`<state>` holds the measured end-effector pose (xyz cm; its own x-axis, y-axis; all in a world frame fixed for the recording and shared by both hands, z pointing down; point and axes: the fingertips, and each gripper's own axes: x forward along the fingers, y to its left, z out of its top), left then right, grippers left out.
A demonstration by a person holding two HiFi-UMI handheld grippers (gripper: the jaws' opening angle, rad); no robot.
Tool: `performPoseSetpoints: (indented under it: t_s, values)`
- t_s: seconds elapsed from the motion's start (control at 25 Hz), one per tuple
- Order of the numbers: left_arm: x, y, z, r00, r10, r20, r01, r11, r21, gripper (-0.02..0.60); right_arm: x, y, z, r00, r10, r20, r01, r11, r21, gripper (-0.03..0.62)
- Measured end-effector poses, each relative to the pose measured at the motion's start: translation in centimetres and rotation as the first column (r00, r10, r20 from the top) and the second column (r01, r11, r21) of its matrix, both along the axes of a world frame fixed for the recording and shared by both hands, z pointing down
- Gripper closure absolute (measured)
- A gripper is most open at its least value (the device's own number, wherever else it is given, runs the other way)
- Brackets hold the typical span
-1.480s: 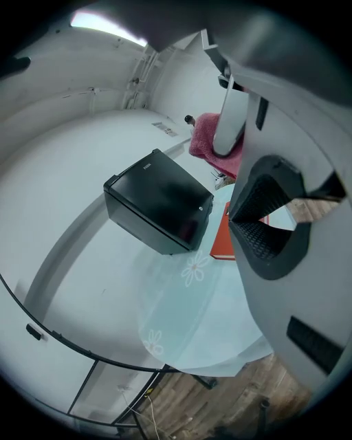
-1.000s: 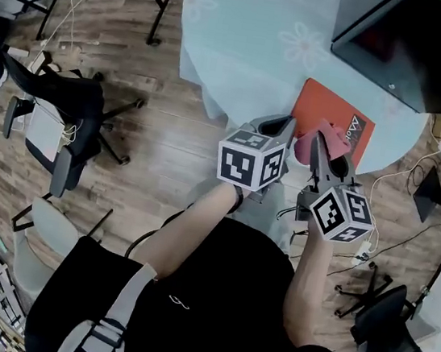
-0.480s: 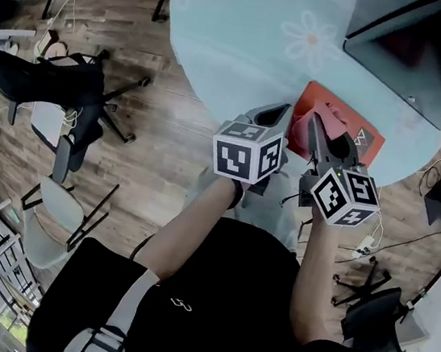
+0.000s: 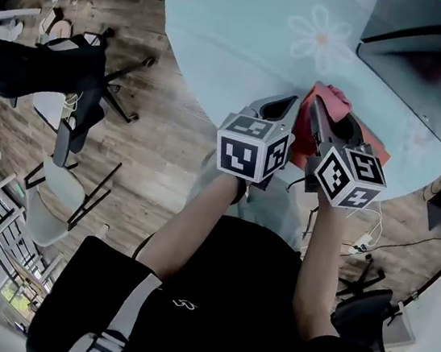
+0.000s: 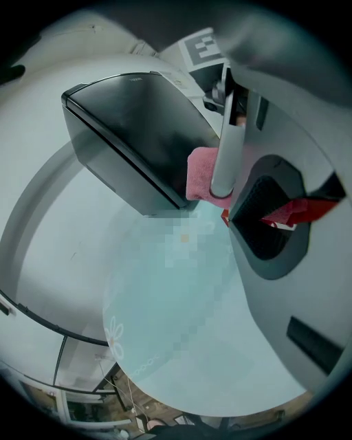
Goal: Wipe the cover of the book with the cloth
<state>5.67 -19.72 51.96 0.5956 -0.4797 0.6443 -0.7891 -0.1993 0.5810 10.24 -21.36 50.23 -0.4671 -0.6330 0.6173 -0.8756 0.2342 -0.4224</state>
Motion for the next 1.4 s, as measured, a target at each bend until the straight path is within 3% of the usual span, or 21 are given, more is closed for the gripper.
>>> performPoseSetpoints:
  t_s: [0.28,0.96,1.4]
  values:
    - [1.7,0.7,1.2,0.997,0.074,0.026,-0.072,0.996,-0.051,0.568,0.6,-0.6,2.2,0.998,-0.041,-0.057,0.036,0.995,-0.090,0.496]
    - [2.2,1.1,1.7,0.986,0.152,0.075,-0.144,0.985,-0.099,0.566,0.7,-0.3,3.3,1.000,-0.013,-0.028,0.010,0.995,-0.103,0.494]
    - [5.4,1.1,1.6,0.978,0.184,0.097,-0.173,0.978,-0.118,0.568,3.8,-0.1,3.1,1.000,0.013,-0.009,-0.014,0.994,-0.106,0.494]
